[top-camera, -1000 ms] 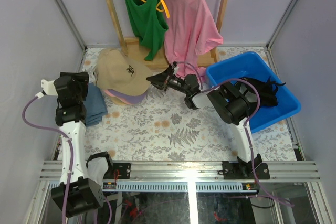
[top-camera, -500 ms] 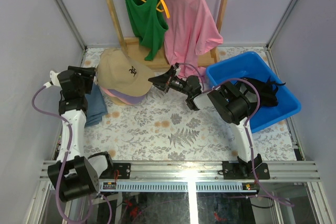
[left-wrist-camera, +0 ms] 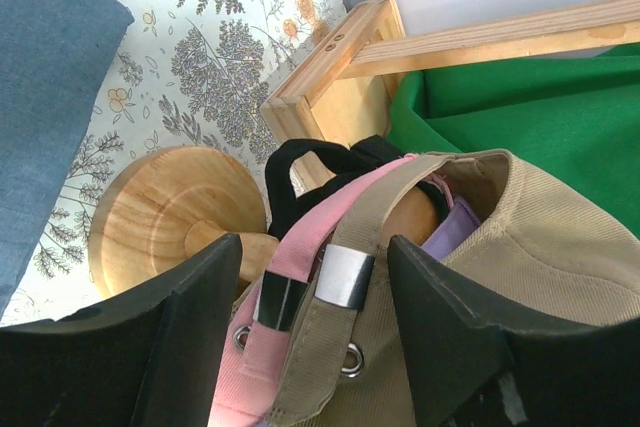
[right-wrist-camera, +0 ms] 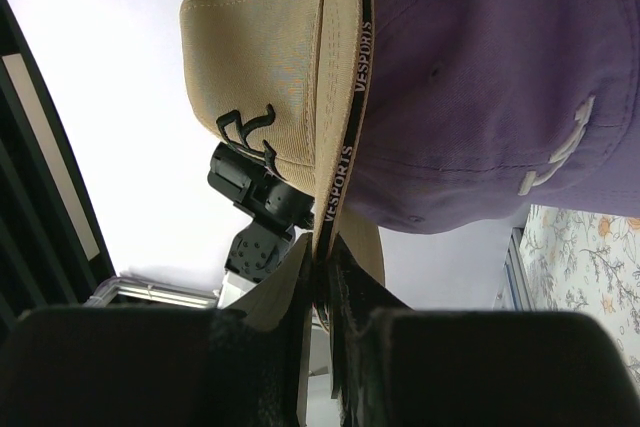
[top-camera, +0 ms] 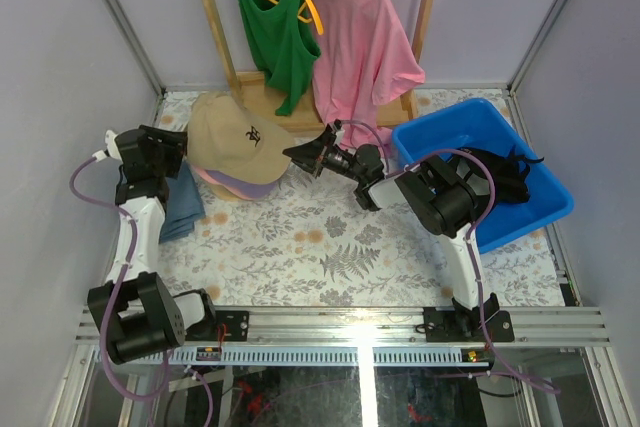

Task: Stack the hats
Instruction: Stack the hat on the hat.

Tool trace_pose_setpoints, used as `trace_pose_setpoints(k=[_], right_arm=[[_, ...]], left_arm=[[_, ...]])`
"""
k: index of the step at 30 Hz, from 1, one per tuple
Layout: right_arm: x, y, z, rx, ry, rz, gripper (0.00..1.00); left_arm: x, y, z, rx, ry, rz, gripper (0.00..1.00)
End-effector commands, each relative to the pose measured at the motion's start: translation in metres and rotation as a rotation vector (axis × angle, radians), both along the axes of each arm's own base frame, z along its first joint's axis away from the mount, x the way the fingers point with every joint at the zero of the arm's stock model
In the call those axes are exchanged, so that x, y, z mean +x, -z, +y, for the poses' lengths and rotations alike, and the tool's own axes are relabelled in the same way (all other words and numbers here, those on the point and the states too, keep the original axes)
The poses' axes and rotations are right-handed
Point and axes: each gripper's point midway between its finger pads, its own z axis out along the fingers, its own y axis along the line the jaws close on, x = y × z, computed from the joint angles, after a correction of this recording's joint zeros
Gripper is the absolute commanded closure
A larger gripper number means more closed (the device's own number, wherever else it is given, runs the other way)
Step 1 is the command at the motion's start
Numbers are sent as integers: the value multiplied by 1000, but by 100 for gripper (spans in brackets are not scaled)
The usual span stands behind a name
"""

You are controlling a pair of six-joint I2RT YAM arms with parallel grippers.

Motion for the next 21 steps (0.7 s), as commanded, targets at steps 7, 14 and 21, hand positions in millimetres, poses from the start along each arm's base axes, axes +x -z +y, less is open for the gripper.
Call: trace_pose_setpoints(k=[7, 14, 21], right_arm=[[5, -5, -20, 43, 51, -40, 97], [17, 27, -31, -5, 108, 13, 97], [18, 70, -31, -90, 117, 80, 97]], left_arm=[[10, 5, 7, 39, 15, 11, 57], [8, 14, 13, 53, -11, 47, 63], [8, 17, 13, 53, -10, 54, 63]])
